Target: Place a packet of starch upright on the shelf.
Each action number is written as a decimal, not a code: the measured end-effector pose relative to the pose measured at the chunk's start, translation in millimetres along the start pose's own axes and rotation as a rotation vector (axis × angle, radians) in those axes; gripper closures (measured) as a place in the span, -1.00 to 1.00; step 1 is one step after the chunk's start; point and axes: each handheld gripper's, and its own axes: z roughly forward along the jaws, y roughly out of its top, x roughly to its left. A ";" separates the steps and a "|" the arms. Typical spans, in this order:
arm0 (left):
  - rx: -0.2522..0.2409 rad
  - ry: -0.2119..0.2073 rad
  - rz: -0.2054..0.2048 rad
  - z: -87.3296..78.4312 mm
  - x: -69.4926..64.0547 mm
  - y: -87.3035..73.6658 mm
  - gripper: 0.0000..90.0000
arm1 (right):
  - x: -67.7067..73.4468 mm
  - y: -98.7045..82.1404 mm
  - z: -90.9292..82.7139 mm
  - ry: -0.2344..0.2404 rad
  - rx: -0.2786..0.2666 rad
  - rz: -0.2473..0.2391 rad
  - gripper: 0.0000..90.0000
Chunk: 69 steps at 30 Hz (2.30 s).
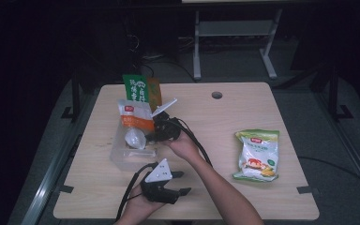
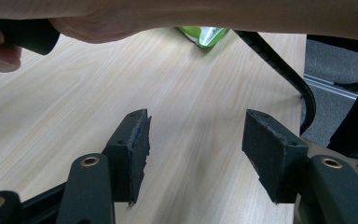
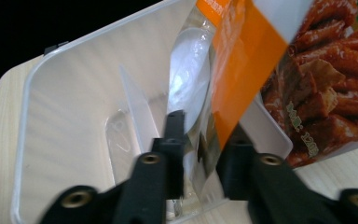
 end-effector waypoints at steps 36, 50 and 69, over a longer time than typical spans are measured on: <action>0.012 0.012 -0.009 0.7 3.1 0.2 -0.16 | -22.8 -31.9 -79.8 0.016 -0.045 0.067 0.00; 0.019 0.008 -0.028 3.2 1.2 -0.5 -0.18 | -36.8 -73.7 -130.4 -0.046 -0.044 0.123 -0.18; 0.023 0.016 -0.024 4.3 2.2 -0.9 -0.22 | -46.2 -121.1 -176.0 -0.122 -0.050 0.207 -0.29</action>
